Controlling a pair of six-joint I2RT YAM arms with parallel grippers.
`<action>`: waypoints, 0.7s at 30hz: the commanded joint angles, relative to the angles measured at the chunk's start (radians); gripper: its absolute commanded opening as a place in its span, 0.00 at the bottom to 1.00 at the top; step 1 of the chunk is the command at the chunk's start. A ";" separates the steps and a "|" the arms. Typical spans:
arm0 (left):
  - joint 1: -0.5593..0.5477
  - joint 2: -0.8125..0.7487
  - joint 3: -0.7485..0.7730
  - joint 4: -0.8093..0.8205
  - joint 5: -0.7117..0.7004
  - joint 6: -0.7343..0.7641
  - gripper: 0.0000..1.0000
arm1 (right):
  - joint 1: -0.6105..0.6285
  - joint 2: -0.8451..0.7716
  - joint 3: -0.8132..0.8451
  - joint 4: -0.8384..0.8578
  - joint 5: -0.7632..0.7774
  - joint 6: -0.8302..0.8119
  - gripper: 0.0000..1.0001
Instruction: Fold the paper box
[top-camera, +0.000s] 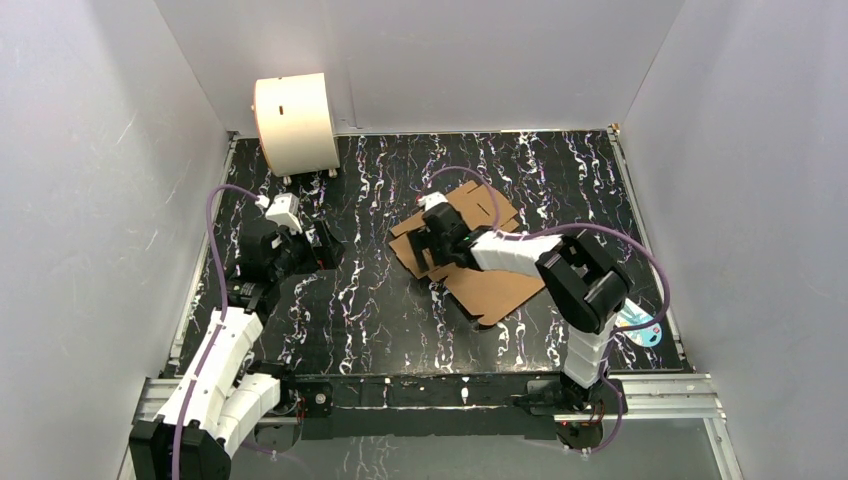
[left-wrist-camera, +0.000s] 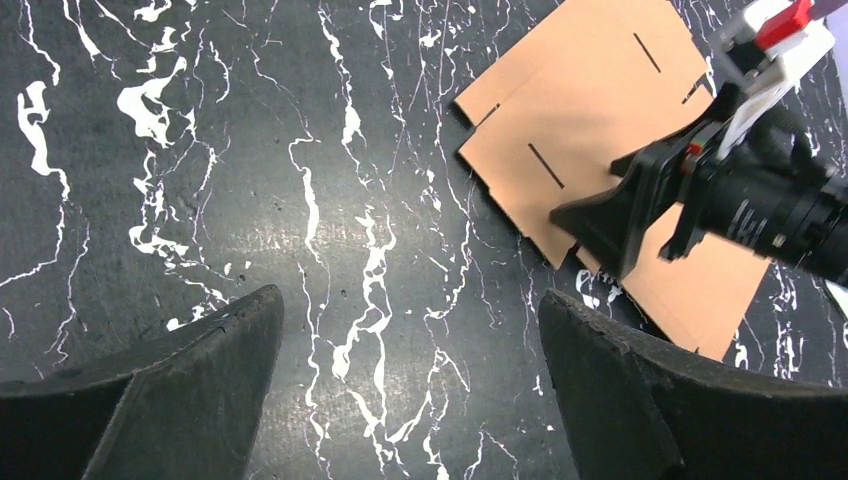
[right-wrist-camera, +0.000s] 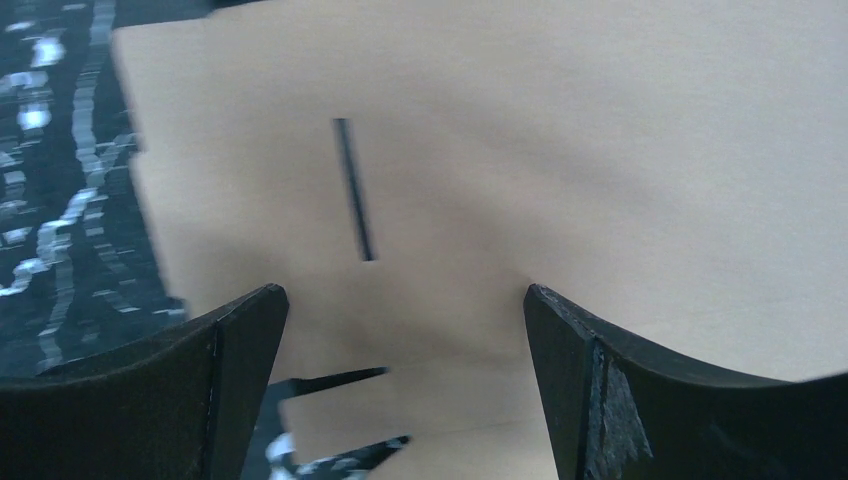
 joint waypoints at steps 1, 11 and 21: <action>-0.006 -0.007 0.038 -0.017 0.001 -0.052 0.96 | 0.075 0.014 0.104 0.021 0.006 0.058 0.99; -0.013 0.106 0.029 0.002 0.046 -0.296 0.95 | -0.229 -0.233 -0.035 -0.034 -0.206 -0.060 0.99; -0.088 0.318 0.051 0.107 0.095 -0.385 0.95 | -0.681 -0.301 -0.144 0.035 -0.519 0.036 0.99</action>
